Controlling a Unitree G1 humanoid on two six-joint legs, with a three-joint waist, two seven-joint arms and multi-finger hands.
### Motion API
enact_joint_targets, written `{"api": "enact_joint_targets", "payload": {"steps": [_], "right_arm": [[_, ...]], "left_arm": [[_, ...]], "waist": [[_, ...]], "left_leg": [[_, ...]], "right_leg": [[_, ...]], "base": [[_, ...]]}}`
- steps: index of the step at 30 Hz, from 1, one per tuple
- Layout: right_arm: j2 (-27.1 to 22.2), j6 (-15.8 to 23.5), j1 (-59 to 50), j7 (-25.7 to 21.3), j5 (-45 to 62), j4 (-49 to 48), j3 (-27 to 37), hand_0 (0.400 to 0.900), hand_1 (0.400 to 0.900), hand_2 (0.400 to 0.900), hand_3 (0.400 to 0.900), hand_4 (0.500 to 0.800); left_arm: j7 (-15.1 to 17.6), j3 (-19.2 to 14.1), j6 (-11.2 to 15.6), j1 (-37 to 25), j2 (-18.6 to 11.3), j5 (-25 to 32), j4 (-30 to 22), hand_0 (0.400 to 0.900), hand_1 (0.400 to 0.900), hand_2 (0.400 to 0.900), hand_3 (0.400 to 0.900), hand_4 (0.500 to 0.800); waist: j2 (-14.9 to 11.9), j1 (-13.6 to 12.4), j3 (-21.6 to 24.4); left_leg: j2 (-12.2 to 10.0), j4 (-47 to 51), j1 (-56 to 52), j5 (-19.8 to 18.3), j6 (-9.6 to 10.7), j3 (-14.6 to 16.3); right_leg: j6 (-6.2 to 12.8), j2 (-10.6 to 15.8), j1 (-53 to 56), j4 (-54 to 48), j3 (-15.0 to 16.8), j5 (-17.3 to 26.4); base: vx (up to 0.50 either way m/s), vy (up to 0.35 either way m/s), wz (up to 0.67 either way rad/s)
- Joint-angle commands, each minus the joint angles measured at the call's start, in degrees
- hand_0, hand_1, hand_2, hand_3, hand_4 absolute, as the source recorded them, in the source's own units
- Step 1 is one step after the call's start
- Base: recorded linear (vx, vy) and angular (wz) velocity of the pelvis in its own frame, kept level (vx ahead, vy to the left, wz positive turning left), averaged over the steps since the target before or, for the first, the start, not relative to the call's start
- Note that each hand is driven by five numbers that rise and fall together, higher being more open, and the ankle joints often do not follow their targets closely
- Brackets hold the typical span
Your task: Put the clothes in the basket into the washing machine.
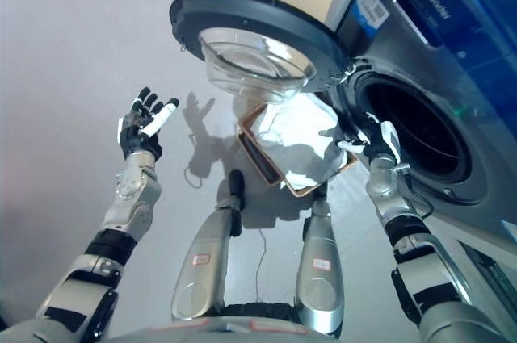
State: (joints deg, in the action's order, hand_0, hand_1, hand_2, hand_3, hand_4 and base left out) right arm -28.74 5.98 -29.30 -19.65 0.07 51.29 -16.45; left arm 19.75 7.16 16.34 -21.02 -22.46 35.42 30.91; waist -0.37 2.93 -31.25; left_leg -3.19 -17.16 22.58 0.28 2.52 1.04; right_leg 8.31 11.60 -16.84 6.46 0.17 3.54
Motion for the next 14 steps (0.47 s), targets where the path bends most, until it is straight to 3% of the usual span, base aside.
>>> {"api": "enact_joint_targets", "payload": {"steps": [1,6,10,14], "right_arm": [[-1.36,1.69,7.61,-2.44,-2.29,-2.02,2.58,0.900,0.900,0.900,0.900,0.800],[2.05,3.32,13.77,-1.29,0.93,-3.90,5.90,0.900,0.900,0.900,0.900,0.800],[4.50,4.93,17.75,-0.67,4.02,-6.09,7.38,0.900,0.900,0.900,0.900,0.800],[6.09,5.63,19.22,-0.45,5.68,-6.88,8.40,0.900,0.900,0.900,0.900,0.800]], "left_arm": [[-0.26,-2.61,3.00,3.33,-0.51,-6.42,1.91,0.900,0.900,0.900,0.900,0.800],[-1.33,-2.75,1.86,4.56,-0.18,-8.99,5.50,0.900,0.900,0.900,0.900,0.800],[-2.05,-3.24,1.23,5.86,-0.02,-9.71,5.35,0.900,0.900,0.900,0.900,0.800],[-2.23,-4.11,0.87,7.65,0.36,-10.94,5.63,0.900,0.900,0.900,0.900,0.800]], "waist": [[-1.51,-0.46,11.28],[-2.02,-0.06,14.04],[-2.04,0.20,16.12],[-2.17,0.33,17.71]], "left_leg": [[-5.89,2.95,0.50,2.85,6.16,-4.74],[-7.02,7.77,-5.45,4.16,6.64,-4.52],[-7.87,12.65,-8.32,6.40,7.15,-4.41],[-8.23,13.36,-9.62,6.31,6.82,-3.87]], "right_leg": [[2.56,2.27,0.46,2.01,-0.47,1.02],[2.60,1.33,4.67,0.04,-1.57,0.58],[2.54,0.58,6.33,-1.05,-2.67,0.35],[2.54,0.19,6.72,-0.61,-2.68,-0.15]], "base": [[0.09,-0.013,0.01],[0.06,-0.006,0.03],[0.02,0.003,0.10],[0.01,0.000,0.02]]}}
